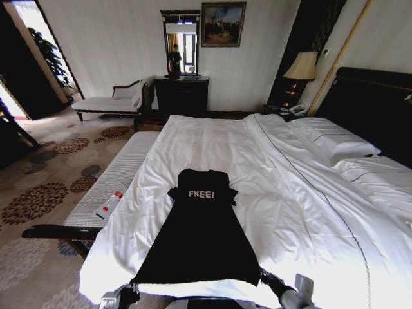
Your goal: Fold the clothes on the bed.
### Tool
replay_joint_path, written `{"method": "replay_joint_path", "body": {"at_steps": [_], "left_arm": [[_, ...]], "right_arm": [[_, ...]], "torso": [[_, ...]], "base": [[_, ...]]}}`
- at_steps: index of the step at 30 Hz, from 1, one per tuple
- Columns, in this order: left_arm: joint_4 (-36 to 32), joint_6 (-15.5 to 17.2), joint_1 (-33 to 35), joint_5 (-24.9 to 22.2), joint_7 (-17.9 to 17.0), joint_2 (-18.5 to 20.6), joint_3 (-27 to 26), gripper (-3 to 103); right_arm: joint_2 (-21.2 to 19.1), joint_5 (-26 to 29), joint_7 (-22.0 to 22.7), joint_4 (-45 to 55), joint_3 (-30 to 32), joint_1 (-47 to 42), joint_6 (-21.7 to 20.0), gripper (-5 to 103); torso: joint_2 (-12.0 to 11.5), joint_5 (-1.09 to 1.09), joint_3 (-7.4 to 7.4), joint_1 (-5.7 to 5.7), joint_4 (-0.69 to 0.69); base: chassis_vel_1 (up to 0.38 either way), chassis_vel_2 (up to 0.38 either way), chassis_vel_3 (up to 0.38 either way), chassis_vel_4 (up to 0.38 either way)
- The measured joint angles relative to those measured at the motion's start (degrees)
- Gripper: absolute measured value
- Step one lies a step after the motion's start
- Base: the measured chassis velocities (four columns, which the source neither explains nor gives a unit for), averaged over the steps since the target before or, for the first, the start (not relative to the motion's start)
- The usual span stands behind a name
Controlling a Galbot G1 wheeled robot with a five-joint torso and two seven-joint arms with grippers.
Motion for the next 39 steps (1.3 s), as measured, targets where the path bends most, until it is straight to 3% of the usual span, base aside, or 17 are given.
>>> {"method": "replay_joint_path", "body": {"at_steps": [15, 32, 34, 36, 38, 39], "left_arm": [[1.7, -0.1, 1.1, 2.3, -0.3, -0.8, 1.6, 1], [5.5, 1.2, -5.1, 2.6, -2.2, 0.3, 5.1, 1], [5.6, 0.9, -5.6, 3.3, -2.8, 0.2, 6.1, -1], [5.6, 0.5, -5.7, 3.7, -3.3, 0.2, 6.5, 7], [5.7, -0.1, -5.6, 4.4, -3.3, 0.3, 6.5, 13], [5.6, -1.0, -5.6, 5.4, -3.3, 0.3, 6.5, 13]], "right_arm": [[0.1, -4.2, 0.3, -1.6, -2.3, 0.2, -0.1, 0], [0.5, -7.8, 0.2, -3.7, -4.4, 1.5, 1.2, -3], [0.5, -8.1, 0.5, -3.7, -4.7, 1.6, 0.9, 6], [0.3, -9.1, 0.5, -3.6, -4.8, 2.1, 0.9, 17], [0.1, -9.8, 0.2, -3.5, -4.9, 2.2, 1.1, 17], [0.0, -10.8, -0.2, -3.3, -5.0, 2.2, 1.3, 22]], "torso": [[0.0, -0.01, 0.0, 0.01, -0.01], [0.0, 0.0, 0.01, 0.0, 0.0], [0.0, 0.0, 0.01, 0.01, -0.03], [0.0, 0.01, 0.01, 0.01, 0.0], [0.0, 0.01, 0.01, 0.01, 0.01], [0.0, 0.01, 0.01, 0.01, 0.0]], "base": [[0.0, 0.0, 0.0, 0.0], [0.0, 0.0, 0.0, 0.0], [0.0, 0.0, 0.0, 0.0], [0.0, 0.0, 0.0, 0.0], [0.0, 0.0, 0.0, 0.0], [0.0, 0.0, 0.0, 0.0]]}}
